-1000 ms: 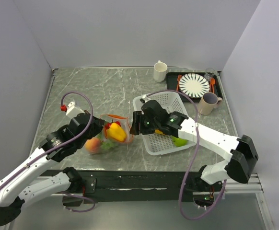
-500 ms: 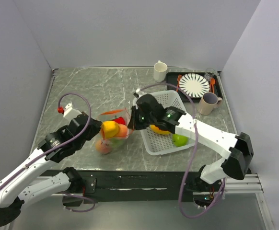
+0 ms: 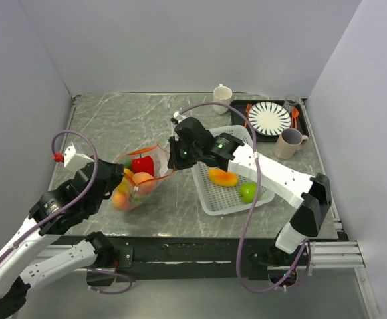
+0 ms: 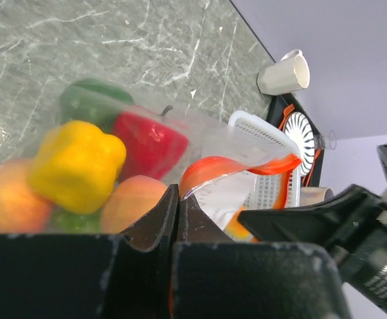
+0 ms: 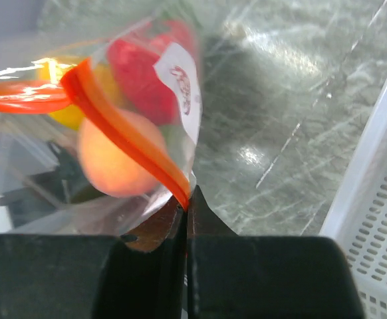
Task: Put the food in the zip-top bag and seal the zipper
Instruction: Adjust the zipper food storage bag at the center of the board, then pick up the fake fruit from the bin.
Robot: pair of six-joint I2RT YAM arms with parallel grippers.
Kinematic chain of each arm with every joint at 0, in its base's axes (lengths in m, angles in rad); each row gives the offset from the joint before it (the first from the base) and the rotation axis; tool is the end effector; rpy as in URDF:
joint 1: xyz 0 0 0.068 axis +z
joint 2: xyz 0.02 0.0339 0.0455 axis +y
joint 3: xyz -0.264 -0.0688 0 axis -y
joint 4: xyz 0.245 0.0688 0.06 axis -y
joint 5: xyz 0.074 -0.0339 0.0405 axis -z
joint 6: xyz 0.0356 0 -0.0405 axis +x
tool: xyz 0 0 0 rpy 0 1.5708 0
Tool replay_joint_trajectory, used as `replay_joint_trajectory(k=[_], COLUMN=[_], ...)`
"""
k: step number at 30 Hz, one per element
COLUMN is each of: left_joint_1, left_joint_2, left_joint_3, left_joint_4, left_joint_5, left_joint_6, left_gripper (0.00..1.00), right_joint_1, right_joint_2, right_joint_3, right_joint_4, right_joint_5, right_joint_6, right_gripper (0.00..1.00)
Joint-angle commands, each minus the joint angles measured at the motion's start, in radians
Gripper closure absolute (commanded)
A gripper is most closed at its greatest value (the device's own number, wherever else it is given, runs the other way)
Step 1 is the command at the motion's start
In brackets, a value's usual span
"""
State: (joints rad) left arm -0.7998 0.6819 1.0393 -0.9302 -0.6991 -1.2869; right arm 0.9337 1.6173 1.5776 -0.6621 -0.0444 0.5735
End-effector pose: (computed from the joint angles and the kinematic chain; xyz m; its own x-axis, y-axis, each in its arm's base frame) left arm 0.0921 -0.0620 0.3669 -0.2710 -0.7755 -0.5702 -0.3144 0.6312 -0.7091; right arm 0.2147 0.2928 0.3567 -0.7692 -0.1283 -0.6259 -0.4831 0.7579 0.4384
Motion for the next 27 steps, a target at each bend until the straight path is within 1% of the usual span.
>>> replay_joint_trajectory(k=[1,2,4,5,7,8,10,11,12,14,15,16,17,19,20,24,27], left_joint_1=[0.002,0.002,0.004,0.002,0.002,0.002,0.002,0.002,0.002,0.002,0.002,0.004,0.004,0.004,0.004,0.005,0.004], left_joint_2=[0.022,0.031,0.036,0.041,0.045,0.051,0.059,0.071,0.079,0.100,0.107,0.117,0.120,0.126,0.128,0.134,0.134], left_joint_3=[0.010,-0.017,-0.051,-0.089,-0.132,-0.140,-0.159,-0.160,-0.157,-0.148,-0.147,-0.147,-0.145,-0.145,-0.147,-0.151,-0.157], left_joint_4=[0.011,0.020,0.062,0.076,0.117,0.134,0.163,0.188,0.194,0.205,0.212,0.218,0.232,0.251,0.260,0.274,0.281], left_joint_5=[-0.028,-0.019,0.013,0.026,0.061,0.072,0.091,0.107,0.115,0.125,0.128,0.130,0.136,0.156,0.161,0.176,0.188], left_joint_6=[0.000,-0.003,-0.009,-0.014,-0.022,-0.019,-0.005,0.001,0.012,0.020,0.024,0.034,0.034,0.044,0.049,0.049,0.051], left_gripper=[0.99,0.99,0.99,0.99,0.99,0.99,0.99,0.99,0.99,0.99,0.99,0.99,0.99,0.99,0.99,0.99,0.99], right_joint_1=[-0.001,0.001,-0.001,-0.006,-0.009,-0.015,-0.041,-0.052,-0.064,-0.114,-0.137,-0.165,-0.226,-0.283,-0.335,-0.397,-0.409], right_joint_2=[0.036,0.045,0.067,0.070,0.049,0.032,-0.045,-0.078,-0.147,-0.213,-0.267,-0.287,-0.301,-0.338,-0.346,-0.350,-0.356], right_joint_3=[0.047,0.035,0.021,0.000,-0.034,-0.044,-0.079,-0.096,-0.114,-0.183,-0.212,-0.261,-0.286,-0.361,-0.381,-0.432,-0.479], right_joint_4=[-0.017,-0.021,-0.030,-0.037,-0.054,-0.063,-0.088,-0.094,-0.102,-0.114,-0.113,-0.129,-0.137,-0.137,-0.142,-0.191,-0.234], right_joint_5=[0.017,0.017,0.043,0.043,0.075,0.072,0.092,0.130,0.149,0.188,0.210,0.227,0.239,0.224,0.219,0.242,0.310], right_joint_6=[-0.038,-0.043,-0.041,-0.043,-0.053,-0.057,-0.047,-0.044,-0.041,-0.044,-0.052,-0.060,-0.064,-0.110,-0.124,-0.173,-0.144], right_gripper=[0.89,0.81,0.73,0.56,0.52,0.45,0.39,0.32,0.22,0.18,0.10,0.08,0.07,0.06,0.05,0.05,0.04])
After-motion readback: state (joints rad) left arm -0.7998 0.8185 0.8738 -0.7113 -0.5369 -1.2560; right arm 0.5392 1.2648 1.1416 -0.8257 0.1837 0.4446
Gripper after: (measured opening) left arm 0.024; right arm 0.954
